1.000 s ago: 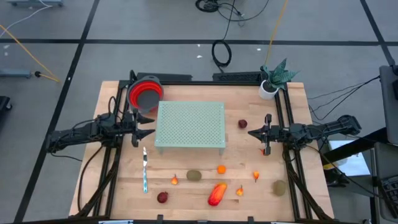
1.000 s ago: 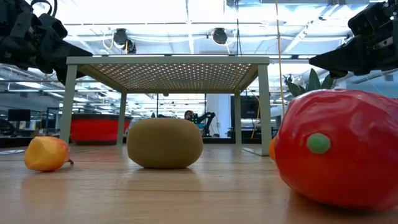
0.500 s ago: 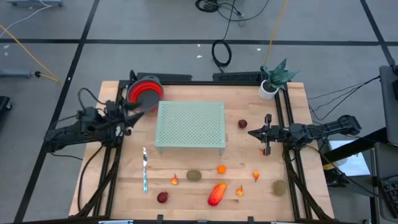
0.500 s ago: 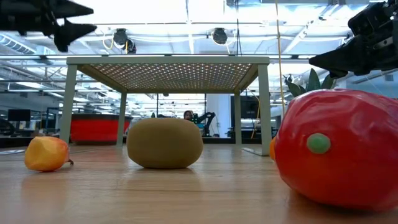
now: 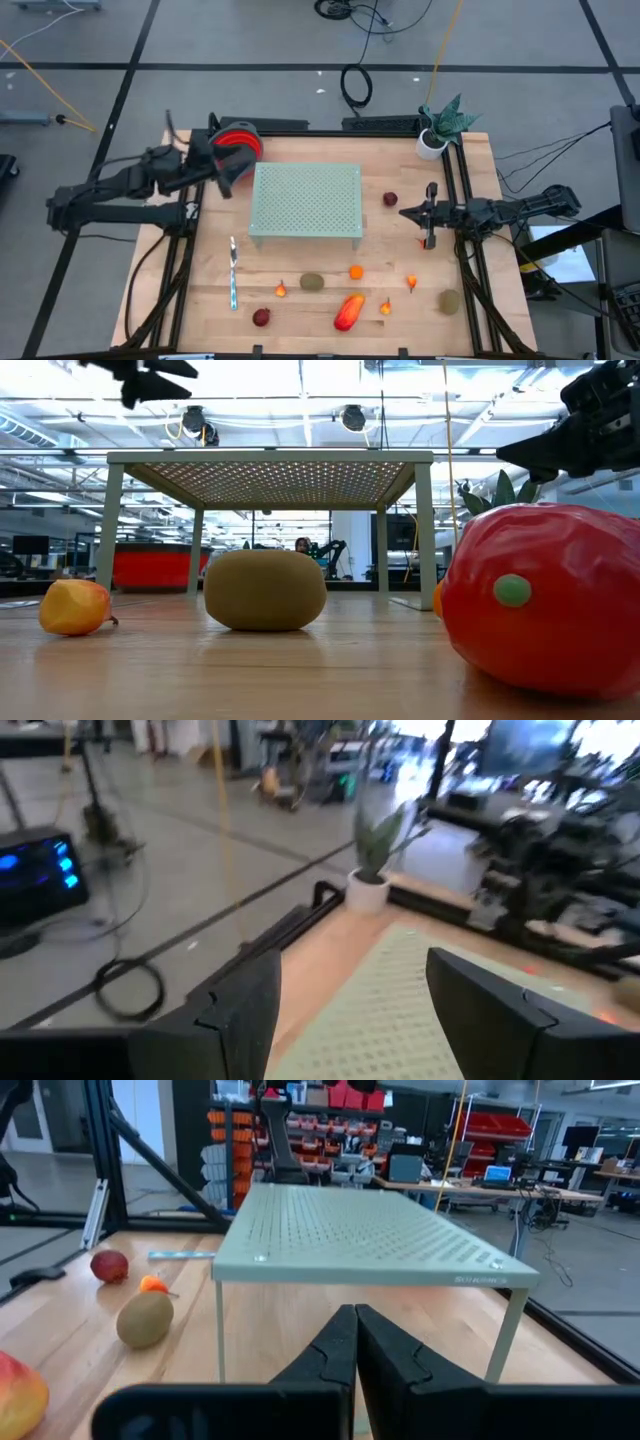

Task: Pick & Place Fruit
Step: Put the strainer bowl on the shelf

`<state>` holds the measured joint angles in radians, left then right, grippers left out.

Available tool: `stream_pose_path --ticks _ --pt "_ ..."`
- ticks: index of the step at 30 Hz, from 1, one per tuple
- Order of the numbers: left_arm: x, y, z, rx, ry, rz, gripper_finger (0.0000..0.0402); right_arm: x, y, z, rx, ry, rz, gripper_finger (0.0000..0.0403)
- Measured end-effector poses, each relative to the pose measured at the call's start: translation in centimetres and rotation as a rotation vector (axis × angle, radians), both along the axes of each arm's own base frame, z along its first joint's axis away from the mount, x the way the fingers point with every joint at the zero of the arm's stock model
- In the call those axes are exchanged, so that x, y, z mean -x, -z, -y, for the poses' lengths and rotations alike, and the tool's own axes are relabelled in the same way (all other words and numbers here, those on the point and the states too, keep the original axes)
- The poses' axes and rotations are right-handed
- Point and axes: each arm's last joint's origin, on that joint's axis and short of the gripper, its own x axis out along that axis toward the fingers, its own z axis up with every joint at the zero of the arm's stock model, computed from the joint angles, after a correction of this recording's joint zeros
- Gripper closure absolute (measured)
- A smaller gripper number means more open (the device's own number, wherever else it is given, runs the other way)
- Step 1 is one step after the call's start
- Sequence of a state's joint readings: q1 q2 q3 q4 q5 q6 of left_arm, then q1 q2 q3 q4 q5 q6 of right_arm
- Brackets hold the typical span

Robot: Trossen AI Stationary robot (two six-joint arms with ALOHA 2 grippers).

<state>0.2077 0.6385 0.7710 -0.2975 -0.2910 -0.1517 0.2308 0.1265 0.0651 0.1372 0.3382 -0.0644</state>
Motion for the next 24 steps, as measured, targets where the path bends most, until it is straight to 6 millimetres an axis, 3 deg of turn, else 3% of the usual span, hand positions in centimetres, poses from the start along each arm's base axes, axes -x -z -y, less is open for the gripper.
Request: stream_pose_path --ticks 7,12,24 --pt "-2.2 -3.1 -3.2 0.018 -0.154 -0.111 0.0151 0.0 -0.2 0.0 -0.005 0.0 0.023 0.0399" --pt "-2.4 -3.8 -6.2 0.083 -0.286 -0.219 0.0151 0.0 -0.2 0.0 -0.005 0.0 0.023 0.0399" --pt "0.8 -1.5 -13.2 0.317 -0.664 -0.429 0.0151 0.0 -0.2 0.0 -0.004 0.0 0.022 0.0399"
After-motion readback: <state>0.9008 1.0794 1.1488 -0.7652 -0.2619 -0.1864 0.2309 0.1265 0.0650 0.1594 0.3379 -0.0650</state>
